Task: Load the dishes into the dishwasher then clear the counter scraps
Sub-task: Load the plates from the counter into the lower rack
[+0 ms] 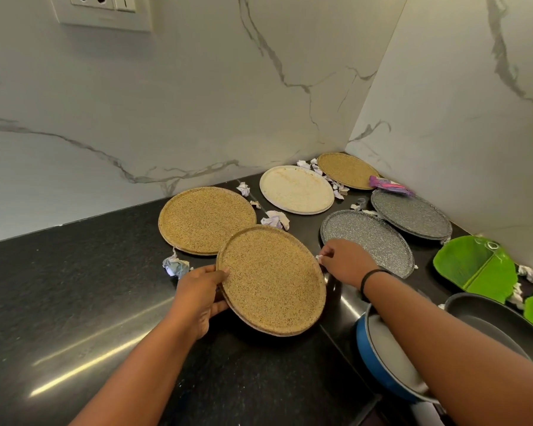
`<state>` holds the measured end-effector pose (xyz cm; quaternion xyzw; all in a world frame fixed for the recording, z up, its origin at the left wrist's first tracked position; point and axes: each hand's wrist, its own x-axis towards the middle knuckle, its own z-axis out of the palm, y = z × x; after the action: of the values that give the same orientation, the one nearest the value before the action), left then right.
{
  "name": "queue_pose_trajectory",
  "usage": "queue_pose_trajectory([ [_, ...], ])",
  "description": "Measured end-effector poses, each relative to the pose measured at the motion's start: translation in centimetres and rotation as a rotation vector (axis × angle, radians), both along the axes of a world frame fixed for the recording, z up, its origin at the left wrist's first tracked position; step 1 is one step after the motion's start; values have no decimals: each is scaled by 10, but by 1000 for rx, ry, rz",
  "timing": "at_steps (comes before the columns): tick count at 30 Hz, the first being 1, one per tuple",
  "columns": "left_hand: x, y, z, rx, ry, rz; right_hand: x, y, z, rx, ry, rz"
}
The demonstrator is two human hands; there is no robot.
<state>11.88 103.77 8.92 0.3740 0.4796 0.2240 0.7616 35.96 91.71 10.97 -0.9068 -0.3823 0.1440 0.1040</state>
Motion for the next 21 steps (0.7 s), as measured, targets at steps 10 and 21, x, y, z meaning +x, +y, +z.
queue_pose_trajectory([
  [10,-75,15,20,1,42,99,12,18,-1,39,126,-35],
  [21,-69,8,49,-32,-88,-20,-10,-6,39,327,597,-243],
])
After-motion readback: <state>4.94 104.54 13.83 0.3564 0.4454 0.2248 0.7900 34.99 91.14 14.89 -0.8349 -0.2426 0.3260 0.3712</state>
